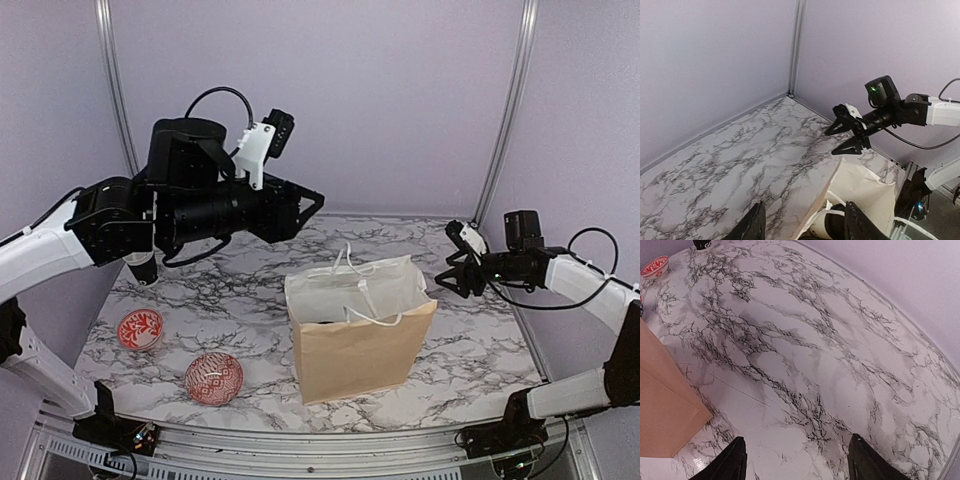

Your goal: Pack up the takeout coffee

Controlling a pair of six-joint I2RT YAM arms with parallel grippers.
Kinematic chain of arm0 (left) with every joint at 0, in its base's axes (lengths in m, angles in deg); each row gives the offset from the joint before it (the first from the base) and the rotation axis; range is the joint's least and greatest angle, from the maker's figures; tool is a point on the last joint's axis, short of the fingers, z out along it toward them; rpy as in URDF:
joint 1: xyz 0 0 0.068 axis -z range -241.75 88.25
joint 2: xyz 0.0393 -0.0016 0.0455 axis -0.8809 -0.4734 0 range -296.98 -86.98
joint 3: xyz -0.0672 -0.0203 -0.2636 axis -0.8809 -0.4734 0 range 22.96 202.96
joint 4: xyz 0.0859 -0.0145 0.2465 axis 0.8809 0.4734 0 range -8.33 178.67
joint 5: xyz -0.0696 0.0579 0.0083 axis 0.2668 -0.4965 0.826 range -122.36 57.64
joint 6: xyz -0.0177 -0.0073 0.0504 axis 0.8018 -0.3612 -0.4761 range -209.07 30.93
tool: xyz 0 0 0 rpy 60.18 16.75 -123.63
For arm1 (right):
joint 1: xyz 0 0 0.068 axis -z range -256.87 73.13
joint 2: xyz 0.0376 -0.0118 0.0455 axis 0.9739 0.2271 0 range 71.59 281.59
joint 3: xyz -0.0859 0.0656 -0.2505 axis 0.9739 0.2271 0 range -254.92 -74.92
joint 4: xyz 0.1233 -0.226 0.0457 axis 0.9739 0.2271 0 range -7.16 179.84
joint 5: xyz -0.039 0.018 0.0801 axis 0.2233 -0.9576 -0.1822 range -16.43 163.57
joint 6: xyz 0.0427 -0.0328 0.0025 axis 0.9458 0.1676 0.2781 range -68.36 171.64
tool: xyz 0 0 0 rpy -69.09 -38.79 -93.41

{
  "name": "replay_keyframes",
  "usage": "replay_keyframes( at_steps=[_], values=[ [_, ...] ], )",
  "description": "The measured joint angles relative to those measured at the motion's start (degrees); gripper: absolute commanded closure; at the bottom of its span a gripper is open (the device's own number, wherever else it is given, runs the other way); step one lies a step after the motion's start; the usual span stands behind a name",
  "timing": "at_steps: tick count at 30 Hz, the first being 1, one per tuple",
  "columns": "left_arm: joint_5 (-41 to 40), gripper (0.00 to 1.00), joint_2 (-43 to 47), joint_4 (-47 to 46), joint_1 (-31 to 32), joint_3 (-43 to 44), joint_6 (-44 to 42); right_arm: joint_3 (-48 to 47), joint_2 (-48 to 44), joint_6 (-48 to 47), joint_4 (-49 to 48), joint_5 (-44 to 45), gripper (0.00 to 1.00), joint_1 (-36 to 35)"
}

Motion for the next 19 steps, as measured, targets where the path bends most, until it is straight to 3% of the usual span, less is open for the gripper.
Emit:
replay_keyframes(
  at_steps=[2, 5, 7, 9, 11, 15, 19],
  values=[
    [-5.3, 0.4, 3.2, 2.1, -2.2, 0.2, -1.9, -0.5, -0.3, 0.6, 0.2, 0.0, 0.3, 0.0],
    [-12.1, 0.25, 5.8, 4.9, -6.8, 0.4, -4.7, -3.6, -0.8, 2.1, 2.0, 0.7, 0.24, 0.0],
    [-16.1, 0.17, 6.8, 7.0, -10.1, 0.4, -6.4, -7.6, -0.8, 3.2, 3.5, 1.9, 0.17, 0.0],
    [-19.8, 0.08, 7.7, 8.5, -13.3, 0.0, -8.0, -12.1, -0.8, 4.6, 4.4, 3.6, 0.02, 0.1],
    [-22.6, 0.02, 8.7, 9.6, -16.2, -0.7, -9.4, -17.1, -0.7, 6.4, 5.4, 5.0, 0.01, 0.8],
    [-27.3, 0.01, 10.0, 10.9, -23.2, -2.1, -11.1, -23.5, -1.0, 10.9, 4.5, 7.6, 0.01, 2.4],
    [-30.7, 0.01, 11.0, 10.8, -30.9, -4.2, -9.8, -22.4, -4.7, 19.6, -1.8, 14.9, 0.01, 2.8]
  ],
)
